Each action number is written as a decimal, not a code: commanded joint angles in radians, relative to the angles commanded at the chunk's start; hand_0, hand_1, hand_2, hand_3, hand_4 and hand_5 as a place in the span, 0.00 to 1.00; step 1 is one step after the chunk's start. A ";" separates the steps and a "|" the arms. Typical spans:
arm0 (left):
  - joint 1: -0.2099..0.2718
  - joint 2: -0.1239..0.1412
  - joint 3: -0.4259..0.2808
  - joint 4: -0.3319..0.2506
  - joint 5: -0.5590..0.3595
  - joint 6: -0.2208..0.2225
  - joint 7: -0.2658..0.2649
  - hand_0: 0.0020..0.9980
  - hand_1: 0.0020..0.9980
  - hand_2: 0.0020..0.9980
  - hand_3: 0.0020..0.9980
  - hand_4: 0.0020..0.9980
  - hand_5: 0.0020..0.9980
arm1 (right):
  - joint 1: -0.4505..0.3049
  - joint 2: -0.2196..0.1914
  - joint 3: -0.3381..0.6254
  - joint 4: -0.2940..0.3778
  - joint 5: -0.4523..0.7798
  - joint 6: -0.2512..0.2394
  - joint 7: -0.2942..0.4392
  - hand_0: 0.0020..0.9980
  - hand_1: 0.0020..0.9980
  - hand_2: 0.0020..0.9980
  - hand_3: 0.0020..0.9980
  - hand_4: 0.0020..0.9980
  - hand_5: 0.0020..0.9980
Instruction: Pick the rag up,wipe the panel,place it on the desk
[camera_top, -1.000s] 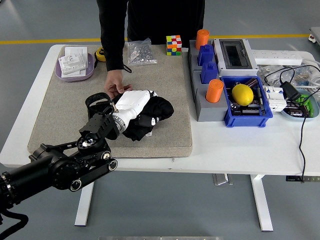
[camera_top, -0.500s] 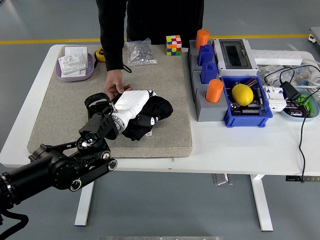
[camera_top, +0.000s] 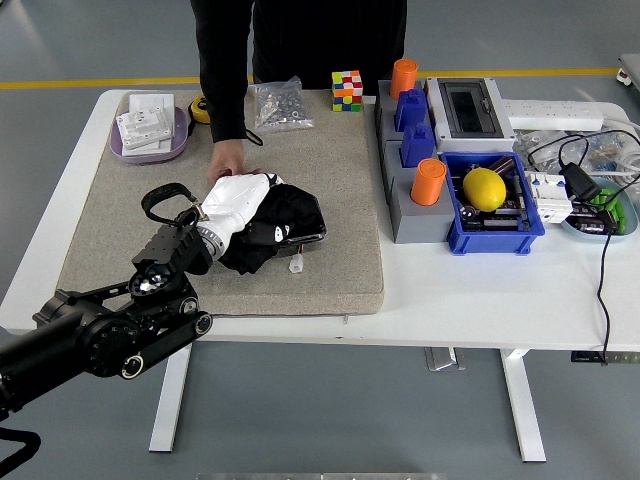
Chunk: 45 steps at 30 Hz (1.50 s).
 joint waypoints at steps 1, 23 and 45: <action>0.002 0.006 -0.008 0.000 0.004 0.000 0.000 0.20 0.08 0.44 0.31 0.00 0.00 | -0.001 0.001 0.002 0.000 -0.001 0.000 0.000 0.69 0.45 0.64 0.62 1.00 0.70; 0.059 0.082 -0.100 0.020 0.041 0.004 -0.001 0.21 0.08 0.44 0.31 0.00 0.00 | -0.005 0.003 0.014 0.000 -0.005 -0.002 0.002 0.69 0.45 0.64 0.62 1.00 0.70; 0.116 0.141 -0.225 0.033 0.083 0.012 0.001 0.21 0.08 0.44 0.31 0.00 0.00 | -0.005 0.004 0.019 0.000 -0.005 -0.002 0.002 0.69 0.45 0.64 0.62 1.00 0.70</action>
